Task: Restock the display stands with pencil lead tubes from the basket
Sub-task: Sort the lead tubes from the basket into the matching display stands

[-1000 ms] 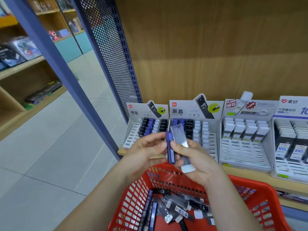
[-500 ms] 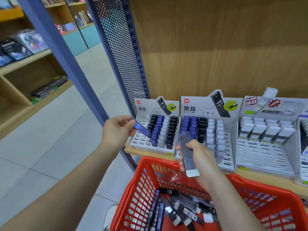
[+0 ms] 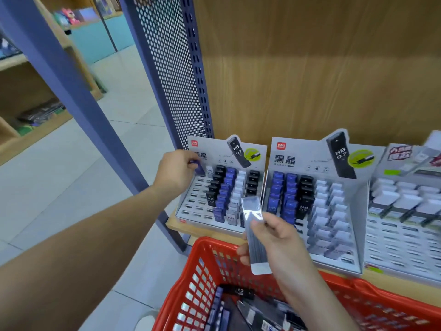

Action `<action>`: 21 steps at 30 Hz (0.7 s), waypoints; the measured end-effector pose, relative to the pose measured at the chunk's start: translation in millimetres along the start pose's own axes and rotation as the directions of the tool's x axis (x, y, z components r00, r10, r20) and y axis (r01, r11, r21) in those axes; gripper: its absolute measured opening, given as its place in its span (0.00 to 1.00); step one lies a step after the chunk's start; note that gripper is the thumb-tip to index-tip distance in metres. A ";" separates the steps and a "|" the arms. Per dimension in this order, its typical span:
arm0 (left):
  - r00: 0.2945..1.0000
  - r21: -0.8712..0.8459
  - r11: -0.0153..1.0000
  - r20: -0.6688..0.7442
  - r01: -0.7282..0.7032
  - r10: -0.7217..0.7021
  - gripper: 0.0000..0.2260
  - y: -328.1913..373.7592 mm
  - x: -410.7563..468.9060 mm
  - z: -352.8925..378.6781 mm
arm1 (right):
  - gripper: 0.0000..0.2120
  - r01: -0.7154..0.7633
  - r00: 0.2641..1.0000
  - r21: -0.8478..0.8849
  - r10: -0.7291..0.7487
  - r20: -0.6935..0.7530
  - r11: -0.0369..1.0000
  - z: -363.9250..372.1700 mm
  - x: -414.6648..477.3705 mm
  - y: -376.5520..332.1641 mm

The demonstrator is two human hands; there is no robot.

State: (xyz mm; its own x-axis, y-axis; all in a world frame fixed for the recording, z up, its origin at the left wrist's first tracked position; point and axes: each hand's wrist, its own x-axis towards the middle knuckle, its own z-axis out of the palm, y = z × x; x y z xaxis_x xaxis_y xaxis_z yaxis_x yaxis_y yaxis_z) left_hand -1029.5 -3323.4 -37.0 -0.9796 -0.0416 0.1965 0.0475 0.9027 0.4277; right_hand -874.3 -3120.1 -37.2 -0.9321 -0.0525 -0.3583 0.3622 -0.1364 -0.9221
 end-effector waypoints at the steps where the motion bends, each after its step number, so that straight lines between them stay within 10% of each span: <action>1: 1.000 0.001 1.000 0.012 0.000 0.000 0.12 -1.1 2.2 4.0 | 0.07 0.006 1.000 0.003 -0.006 -0.002 1.000 -1.2 2.3 -1.0; 21: 0.996 -0.195 0.977 0.006 0.089 -0.090 0.11 -9.0 13.7 20.1 | 0.13 -0.028 0.999 0.176 0.031 -0.014 0.984 -10.8 8.8 -2.5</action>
State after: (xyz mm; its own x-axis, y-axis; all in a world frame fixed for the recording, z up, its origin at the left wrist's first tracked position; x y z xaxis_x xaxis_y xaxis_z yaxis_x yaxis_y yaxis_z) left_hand -1047.3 -3323.5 -55.8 -0.9810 -0.1198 0.1524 -0.0028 0.7947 0.6070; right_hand -883.4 -3109.5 -39.7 -0.9203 -0.0430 -0.3889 0.3826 -0.3067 -0.8715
